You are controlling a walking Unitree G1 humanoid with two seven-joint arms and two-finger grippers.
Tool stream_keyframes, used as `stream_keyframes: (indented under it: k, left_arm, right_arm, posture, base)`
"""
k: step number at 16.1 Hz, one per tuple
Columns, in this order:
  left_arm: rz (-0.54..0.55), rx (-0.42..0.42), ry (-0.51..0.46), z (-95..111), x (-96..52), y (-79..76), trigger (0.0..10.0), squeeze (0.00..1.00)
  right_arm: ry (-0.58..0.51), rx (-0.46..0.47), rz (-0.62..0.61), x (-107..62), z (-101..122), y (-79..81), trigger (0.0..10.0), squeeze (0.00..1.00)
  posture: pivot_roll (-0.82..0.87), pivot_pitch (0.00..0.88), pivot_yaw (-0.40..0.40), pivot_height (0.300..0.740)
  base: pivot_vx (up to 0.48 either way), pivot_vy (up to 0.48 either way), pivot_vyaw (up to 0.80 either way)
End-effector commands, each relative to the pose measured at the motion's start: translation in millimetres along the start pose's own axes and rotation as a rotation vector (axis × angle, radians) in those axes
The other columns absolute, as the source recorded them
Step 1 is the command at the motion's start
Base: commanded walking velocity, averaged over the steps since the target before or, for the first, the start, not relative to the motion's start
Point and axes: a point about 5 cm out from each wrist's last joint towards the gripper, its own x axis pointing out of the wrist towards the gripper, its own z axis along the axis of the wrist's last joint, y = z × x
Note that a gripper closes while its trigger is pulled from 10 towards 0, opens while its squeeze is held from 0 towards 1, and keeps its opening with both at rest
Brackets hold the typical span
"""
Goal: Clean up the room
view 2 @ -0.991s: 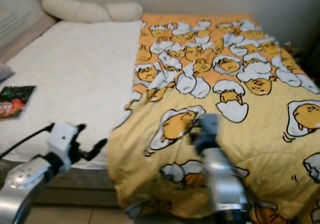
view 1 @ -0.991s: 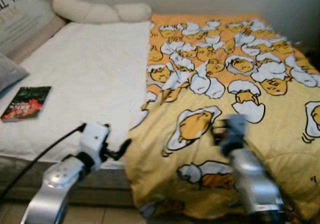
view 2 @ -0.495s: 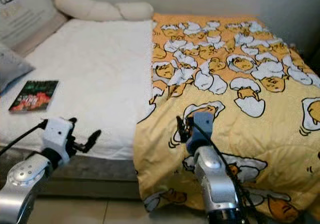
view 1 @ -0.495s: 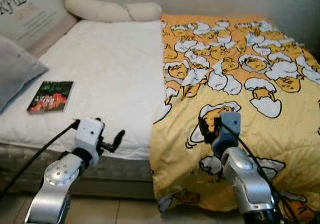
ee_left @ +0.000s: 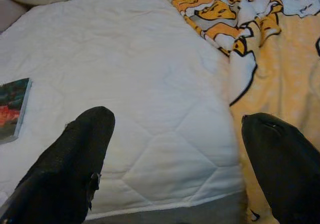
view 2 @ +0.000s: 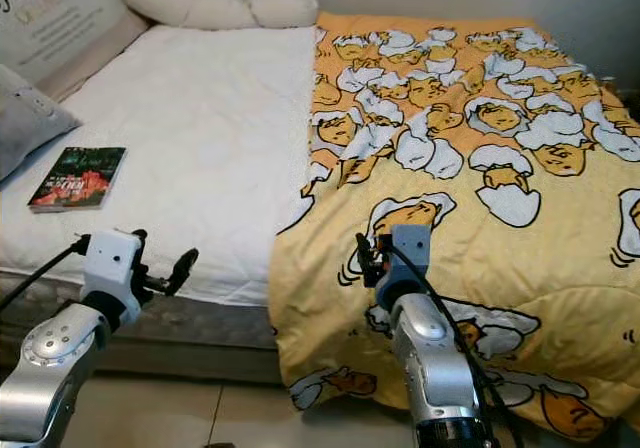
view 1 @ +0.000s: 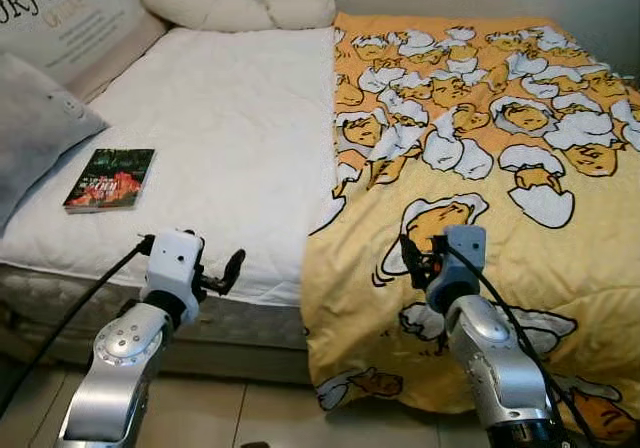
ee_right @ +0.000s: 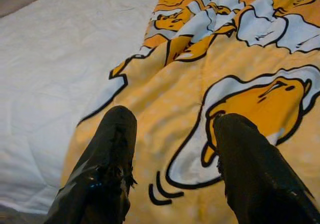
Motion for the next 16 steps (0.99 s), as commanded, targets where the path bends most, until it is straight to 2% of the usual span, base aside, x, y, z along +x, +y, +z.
stream_keyframes:
  k: [1,3,4,5,10,16]
  left_arm:
    - [0.012,-0.001,-0.012,4.0,1.8,3.1,10.0,0.0]
    - [0.012,0.004,-0.014,5.4,2.9,4.5,10.0,0.0]
    - [0.014,0.006,-0.011,5.3,3.3,5.1,10.0,0.0]
    - [0.024,0.023,-0.028,7.0,3.6,6.3,10.0,0.0]
    - [0.024,-0.005,-0.033,9.0,6.6,6.1,10.0,0.0]
    - [0.01,0.001,-0.032,9.2,6.6,5.3,10.0,0.0]
  right_arm:
    - [-0.019,0.009,-0.002,1.2,6.5,0.3,10.0,0.0]
    - [-0.024,0.018,-0.012,1.5,6.9,-0.1,10.0,0.0]
    - [-0.029,0.01,-0.015,2.0,7.7,-0.4,10.0,0.0]
    - [-0.034,0.008,-0.009,2.6,8.4,0.6,10.0,0.0]
    - [-0.041,0.016,-0.009,3.6,10.6,1.4,10.0,0.0]
    - [-0.04,-0.025,0.011,5.1,11.0,5.7,10.0,0.0]
  posture:
    - [0.05,0.0,0.034,0.74]
    - [0.05,0.0,0.036,0.74]
    - [0.05,0.0,0.037,0.74]
    - [0.05,0.0,0.038,0.74]
    - [0.05,0.0,0.035,0.74]
    - [0.05,0.0,0.034,0.74]
  base:
    - [0.0,0.428,-0.8]
    - [0.0,0.435,-0.8]
    - [0.0,0.398,0.0]
    - [0.0,0.0,0.0]
    - [0.0,0.0,0.0]
    - [0.268,0.0,0.0]
